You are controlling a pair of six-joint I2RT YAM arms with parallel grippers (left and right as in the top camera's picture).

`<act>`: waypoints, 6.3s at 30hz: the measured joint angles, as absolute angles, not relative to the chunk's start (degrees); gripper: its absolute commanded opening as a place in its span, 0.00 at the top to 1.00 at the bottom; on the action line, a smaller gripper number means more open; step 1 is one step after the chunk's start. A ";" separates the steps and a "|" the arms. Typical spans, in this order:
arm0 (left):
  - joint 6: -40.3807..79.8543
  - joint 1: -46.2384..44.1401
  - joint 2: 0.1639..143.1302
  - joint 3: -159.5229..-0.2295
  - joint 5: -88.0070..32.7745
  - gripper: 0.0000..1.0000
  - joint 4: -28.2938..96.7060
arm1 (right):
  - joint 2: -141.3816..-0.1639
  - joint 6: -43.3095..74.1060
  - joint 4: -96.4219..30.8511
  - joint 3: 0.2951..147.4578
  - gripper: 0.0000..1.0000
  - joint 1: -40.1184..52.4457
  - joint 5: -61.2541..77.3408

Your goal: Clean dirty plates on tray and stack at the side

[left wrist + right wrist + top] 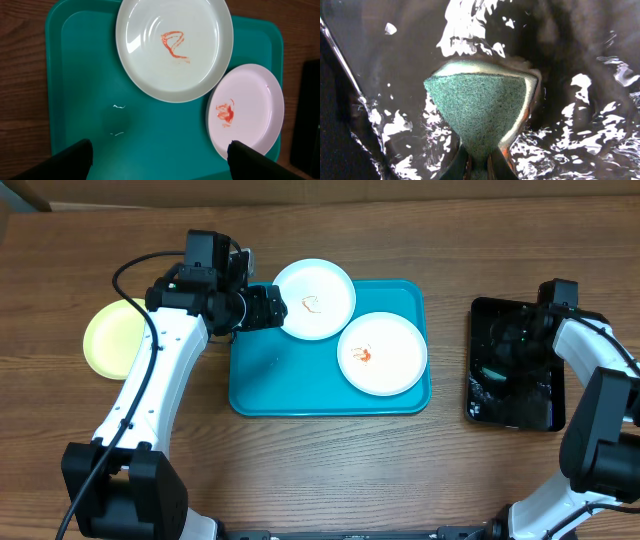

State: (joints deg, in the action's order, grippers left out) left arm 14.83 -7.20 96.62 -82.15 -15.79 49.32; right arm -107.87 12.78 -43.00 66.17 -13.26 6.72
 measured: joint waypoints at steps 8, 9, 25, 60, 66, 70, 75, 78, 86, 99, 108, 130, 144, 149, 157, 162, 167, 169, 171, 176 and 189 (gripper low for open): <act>14.83 -7.20 96.62 -82.15 -15.81 0.09 49.32 | -109.78 13.08 -56.14 73.56 0.96 -13.47 8.67; 14.81 -7.22 96.62 -82.15 -15.81 0.08 49.32 | -110.04 13.02 -57.82 74.89 0.96 -13.47 8.78; 16.36 -7.20 104.42 -82.15 -16.49 0.08 36.34 | -108.81 10.04 -67.90 83.11 0.96 -13.47 8.60; 22.17 -7.05 122.08 -83.74 -19.31 0.96 35.86 | -108.79 8.97 -70.76 83.42 0.96 -13.47 8.60; 21.93 -7.05 121.23 -83.85 -19.07 0.96 43.16 | -107.20 7.81 -74.00 88.73 0.96 -13.17 9.39; 21.91 -7.05 120.38 -83.85 -16.29 0.96 47.35 | -103.11 5.08 -74.35 91.00 0.96 -10.87 13.45; 21.91 -7.05 119.79 -83.85 -12.99 0.96 50.11 | -101.12 2.72 -73.73 91.31 0.96 -2.70 17.50; 21.91 -7.05 119.66 -83.85 -12.05 0.96 51.09 | -101.60 2.31 -71.05 91.31 0.96 3.49 18.28; 21.69 -7.05 119.50 -83.85 -11.05 0.96 52.88 | -103.92 3.66 -61.89 91.31 0.96 17.65 19.53; 17.54 -7.05 119.48 -83.85 -11.75 0.96 52.99 | -115.57 10.76 -46.52 91.31 0.96 32.12 18.90; 15.86 -7.05 119.48 -83.85 -12.14 0.96 52.77 | -119.94 18.13 -41.06 91.31 0.97 35.05 18.57; 15.00 -7.05 119.48 -83.77 -12.58 0.96 52.34 | -126.30 25.89 -37.04 91.70 0.96 37.26 18.17; 15.00 -7.16 119.48 -83.74 -13.89 0.96 52.07 | -126.76 18.02 -45.80 94.54 0.96 32.34 15.51; 14.81 -7.77 119.48 -83.57 -14.61 0.96 52.42 | -126.76 17.30 -53.45 95.68 0.96 32.77 13.61; 14.81 -7.90 119.48 -83.50 -15.20 0.96 51.83 | -126.69 16.80 -50.50 95.96 0.96 33.78 5.89; 15.05 -7.75 119.48 -83.50 -14.79 0.96 51.33 | -126.72 14.52 -43.88 95.46 0.97 33.01 2.50; 15.09 -7.51 119.48 -83.50 -14.63 0.96 51.35 | -127.20 12.78 -36.45 94.85 0.96 32.29 1.74; 15.09 -7.46 119.48 -83.53 -14.48 0.96 51.46 | -127.33 12.58 -34.59 94.70 0.96 32.42 2.59; 15.07 -7.20 119.48 -83.50 -14.28 0.96 51.53 | -127.57 12.25 -33.58 94.67 0.96 32.84 3.86; 15.03 -6.74 119.48 -83.53 -13.37 0.96 52.34 | -127.68 11.92 -35.75 94.72 0.96 35.18 5.15; 13.91 -7.16 119.48 -83.50 -13.74 0.96 53.82 | -127.00 10.72 -51.94 96.73 0.96 39.72 2.76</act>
